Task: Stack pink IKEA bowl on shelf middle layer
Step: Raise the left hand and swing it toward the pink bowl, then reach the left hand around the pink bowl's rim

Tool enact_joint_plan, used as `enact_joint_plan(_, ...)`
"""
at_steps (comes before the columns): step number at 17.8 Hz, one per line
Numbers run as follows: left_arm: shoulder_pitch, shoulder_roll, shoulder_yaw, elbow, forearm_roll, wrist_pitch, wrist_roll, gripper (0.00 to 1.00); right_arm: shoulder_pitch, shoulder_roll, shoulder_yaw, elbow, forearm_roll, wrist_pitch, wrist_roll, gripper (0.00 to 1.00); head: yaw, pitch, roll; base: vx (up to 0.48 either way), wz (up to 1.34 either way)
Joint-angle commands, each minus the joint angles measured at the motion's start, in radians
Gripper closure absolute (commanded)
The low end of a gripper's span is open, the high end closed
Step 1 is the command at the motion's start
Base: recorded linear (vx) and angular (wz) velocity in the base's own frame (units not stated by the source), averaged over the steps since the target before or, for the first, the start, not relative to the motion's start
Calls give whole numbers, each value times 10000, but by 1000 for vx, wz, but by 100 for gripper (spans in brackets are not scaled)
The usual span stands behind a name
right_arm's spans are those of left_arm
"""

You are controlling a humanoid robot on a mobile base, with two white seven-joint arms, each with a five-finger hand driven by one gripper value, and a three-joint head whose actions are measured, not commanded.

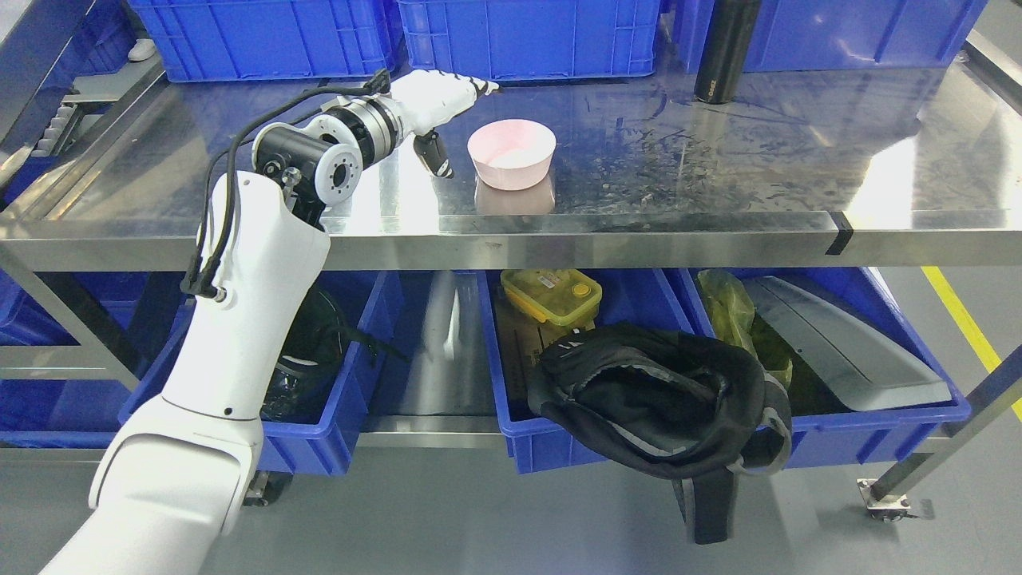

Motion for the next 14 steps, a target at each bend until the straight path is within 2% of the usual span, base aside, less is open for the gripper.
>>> enact_joint_plan(1,-200,-670,-663,1295,-548,72,-13,3,230,-175,3,-175,1,27,4,0,0,0,0,0,0)
enact_joint_plan(4,-231,-899,-647,1464,-548,72,-13,8,230,-175,3,-175,1,27,4,0,0,0,0,0,0)
enact_joint_plan(8,-338,-1237,-632,1817,-548,72,-13,22,230,-175,3,-175,1,27,4,0,0,0,0,0,0)
enact_joint_plan(14,-920,-1468,-663,2523,-778,102,-13,26,230,-175,3,-175,1,27,4,0,0,0,0,0,0)
